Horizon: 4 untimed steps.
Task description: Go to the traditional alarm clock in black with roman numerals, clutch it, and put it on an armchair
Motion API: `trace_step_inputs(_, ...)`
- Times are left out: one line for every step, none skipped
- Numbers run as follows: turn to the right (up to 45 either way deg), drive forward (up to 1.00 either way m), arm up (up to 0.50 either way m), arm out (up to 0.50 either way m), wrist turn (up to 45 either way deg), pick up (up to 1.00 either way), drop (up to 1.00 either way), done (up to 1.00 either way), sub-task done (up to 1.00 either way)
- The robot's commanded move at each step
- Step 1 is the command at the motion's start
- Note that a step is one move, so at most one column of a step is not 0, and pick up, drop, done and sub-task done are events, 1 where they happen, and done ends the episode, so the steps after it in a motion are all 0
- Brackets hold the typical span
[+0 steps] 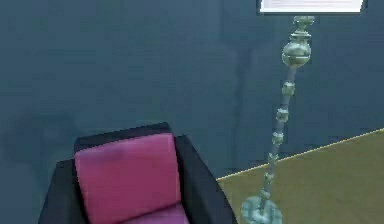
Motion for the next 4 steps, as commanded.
trace_step_inputs(-45.0, 0.0, 0.0, 0.0, 0.0, 0.0, 0.0, 0.0, 0.0)
trace_step_inputs(-30.0, 0.0, 0.0, 0.0, 0.0, 0.0, 0.0, 0.0, 0.0)
trace_step_inputs(-3.0, 0.0, 0.0, 0.0, 0.0, 0.0, 0.0, 0.0, 0.0)
trace_step_inputs(45.0, 0.0, 0.0, 0.0, 0.0, 0.0, 0.0, 0.0, 0.0)
